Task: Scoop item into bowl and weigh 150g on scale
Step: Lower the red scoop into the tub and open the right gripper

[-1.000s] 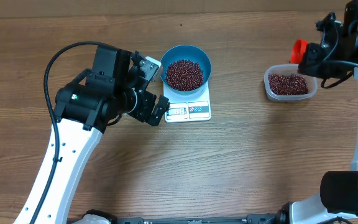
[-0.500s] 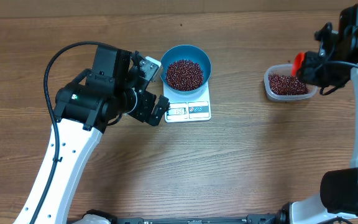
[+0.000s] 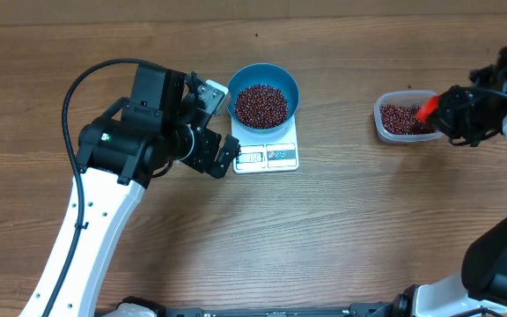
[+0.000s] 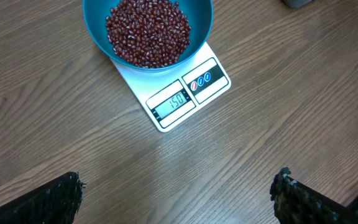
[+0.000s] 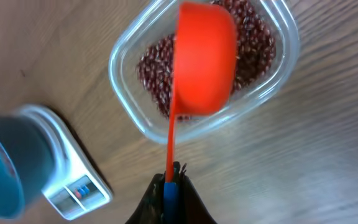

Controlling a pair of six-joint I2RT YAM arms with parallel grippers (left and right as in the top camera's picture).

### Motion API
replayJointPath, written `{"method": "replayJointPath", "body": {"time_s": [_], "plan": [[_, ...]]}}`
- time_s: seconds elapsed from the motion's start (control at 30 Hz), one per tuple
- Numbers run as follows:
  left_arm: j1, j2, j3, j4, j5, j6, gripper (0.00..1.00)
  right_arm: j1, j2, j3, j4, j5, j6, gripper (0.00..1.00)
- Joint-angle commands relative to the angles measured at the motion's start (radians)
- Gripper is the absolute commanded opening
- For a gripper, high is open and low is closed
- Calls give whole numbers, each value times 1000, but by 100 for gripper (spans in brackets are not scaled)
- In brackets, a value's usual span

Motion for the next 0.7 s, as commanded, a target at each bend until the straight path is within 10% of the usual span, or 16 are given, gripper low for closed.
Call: {"method": "replayJointPath", "body": {"time_s": [0.0,0.13,0.3,0.67], "plan": [[-3,-5,19,0,8,19,100,0,-11,-77,78,-135,78,4],[-3,-5,19,0,8,19,99,0,-10,-136,124,-130,119,4],[-3,-5,19,0,8,19,100,0,-10,-168,147,-130,118,44],[-3,-5,19,0,8,19,100,0,-10,-172,126,-9,118,73]]}}
